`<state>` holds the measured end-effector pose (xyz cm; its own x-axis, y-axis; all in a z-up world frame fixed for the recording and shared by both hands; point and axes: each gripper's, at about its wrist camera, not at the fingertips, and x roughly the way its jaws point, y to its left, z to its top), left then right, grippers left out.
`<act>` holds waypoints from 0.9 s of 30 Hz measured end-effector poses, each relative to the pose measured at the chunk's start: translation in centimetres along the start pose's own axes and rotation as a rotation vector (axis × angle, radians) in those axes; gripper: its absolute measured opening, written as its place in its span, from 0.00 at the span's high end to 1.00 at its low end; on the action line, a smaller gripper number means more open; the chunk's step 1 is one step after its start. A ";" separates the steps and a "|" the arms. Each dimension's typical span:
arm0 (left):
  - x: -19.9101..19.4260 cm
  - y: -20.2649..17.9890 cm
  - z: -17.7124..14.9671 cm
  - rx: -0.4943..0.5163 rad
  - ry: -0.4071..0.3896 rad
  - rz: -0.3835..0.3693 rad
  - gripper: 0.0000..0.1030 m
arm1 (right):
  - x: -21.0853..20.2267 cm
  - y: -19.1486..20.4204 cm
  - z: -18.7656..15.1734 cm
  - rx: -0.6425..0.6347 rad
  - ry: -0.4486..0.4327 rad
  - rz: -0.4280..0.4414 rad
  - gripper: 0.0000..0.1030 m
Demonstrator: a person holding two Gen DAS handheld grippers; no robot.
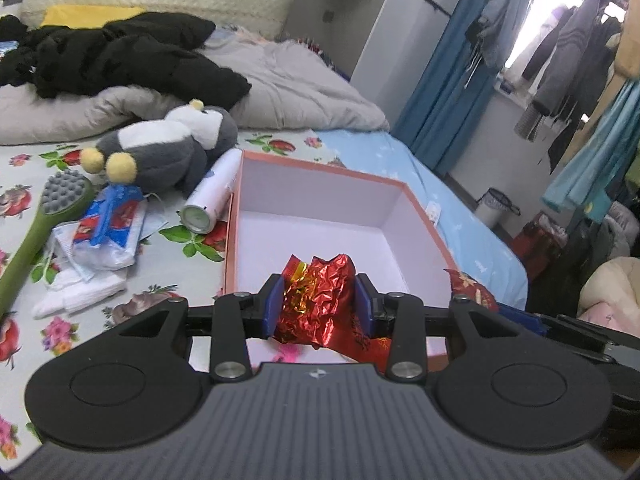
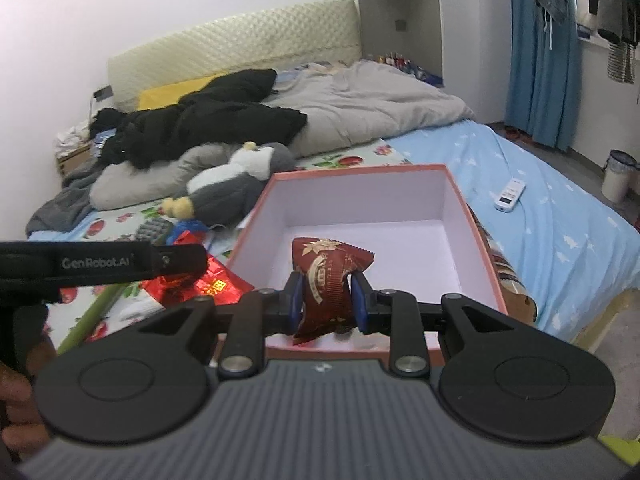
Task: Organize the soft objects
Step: 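Open the left tool to drop the foil wrapper while the right tool drops the candy packet into the box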
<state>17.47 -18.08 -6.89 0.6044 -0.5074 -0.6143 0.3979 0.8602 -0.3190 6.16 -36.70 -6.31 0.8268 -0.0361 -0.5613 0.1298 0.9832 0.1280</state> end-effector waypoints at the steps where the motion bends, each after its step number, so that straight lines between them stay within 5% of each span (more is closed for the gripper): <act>1: 1.0 0.0 0.4 0.001 0.013 0.000 0.57 | 0.6 -0.3 0.2 0.005 0.009 -0.001 0.71; 21: 17.4 0.8 4.1 0.055 0.217 0.057 0.56 | 14.3 -5.8 1.1 0.080 0.203 -0.015 0.70; 24: 18.4 1.0 4.0 0.067 0.237 0.069 0.44 | 15.7 -6.2 1.1 0.099 0.226 -0.006 0.61; 27: 18.5 1.1 4.0 0.066 0.239 0.067 0.43 | 16.1 -6.2 1.1 0.105 0.232 -0.010 0.53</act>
<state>31.84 -26.72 -15.75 0.4535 -0.4160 -0.7882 0.4118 0.8821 -0.2286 19.27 -43.61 -15.27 0.6788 0.0083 -0.7343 0.2033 0.9587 0.1988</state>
